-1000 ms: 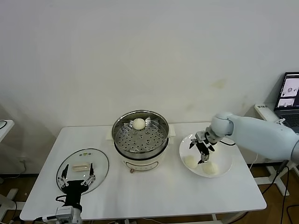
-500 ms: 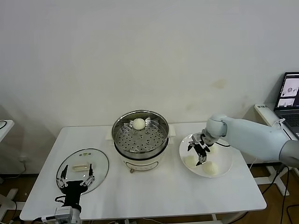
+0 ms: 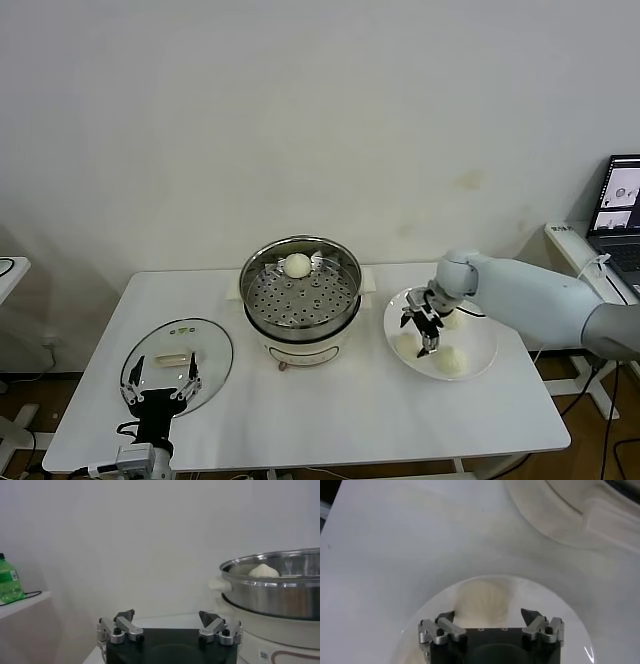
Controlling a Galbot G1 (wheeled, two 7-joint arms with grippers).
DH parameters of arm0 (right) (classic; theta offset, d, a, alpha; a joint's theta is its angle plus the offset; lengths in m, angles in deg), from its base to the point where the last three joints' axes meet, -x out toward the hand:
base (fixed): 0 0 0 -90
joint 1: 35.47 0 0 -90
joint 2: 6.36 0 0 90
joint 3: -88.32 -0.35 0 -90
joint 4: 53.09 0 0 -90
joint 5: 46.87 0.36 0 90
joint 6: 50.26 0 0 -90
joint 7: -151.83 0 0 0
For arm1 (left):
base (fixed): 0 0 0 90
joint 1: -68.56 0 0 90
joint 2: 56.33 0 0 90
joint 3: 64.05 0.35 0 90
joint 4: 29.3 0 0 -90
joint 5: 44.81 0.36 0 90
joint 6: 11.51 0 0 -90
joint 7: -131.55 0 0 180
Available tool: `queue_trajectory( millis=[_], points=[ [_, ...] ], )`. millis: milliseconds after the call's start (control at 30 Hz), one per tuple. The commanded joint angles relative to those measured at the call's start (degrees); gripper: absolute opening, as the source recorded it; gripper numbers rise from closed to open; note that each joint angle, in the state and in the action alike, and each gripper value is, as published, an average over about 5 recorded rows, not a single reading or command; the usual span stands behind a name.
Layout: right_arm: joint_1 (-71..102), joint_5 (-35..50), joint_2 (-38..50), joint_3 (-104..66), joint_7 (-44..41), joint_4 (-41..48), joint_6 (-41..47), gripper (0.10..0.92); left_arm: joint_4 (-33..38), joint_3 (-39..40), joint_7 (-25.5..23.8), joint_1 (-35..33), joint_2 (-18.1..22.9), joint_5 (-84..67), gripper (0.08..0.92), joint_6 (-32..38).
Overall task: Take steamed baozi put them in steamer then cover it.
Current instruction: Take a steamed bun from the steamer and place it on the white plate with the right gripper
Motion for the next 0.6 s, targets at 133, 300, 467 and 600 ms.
queue_trajectory(
  millis=[133, 300, 467, 600],
  points=[
    [0.5, -0.2, -0.6, -0.6, 0.1, 0.7, 0.2, 0.696, 0.2, 0.1, 0.0, 0.0, 0.0, 0.1, 0.823, 0.0],
    [0.3, -0.1, -0.5, -0.5, -0.2, 0.5, 0.1, 0.63, 0.2, 0.1, 0.1, 0.0, 0.1, 0.1, 0.823, 0.0],
    [0.4, 0.0, -0.5, -0.6, -0.5, 0.5, 0.0, 0.532, 0.1, 0.1, 0.1, 0.0, 0.1, 0.0, 0.823, 0.0],
    [0.1, 0.0, -0.5, -0.6, -0.6, 0.5, -0.1, 0.45, 0.1, 0.1, 0.1, 0.1, 0.1, 0.1, 0.823, 0.0]
  ],
)
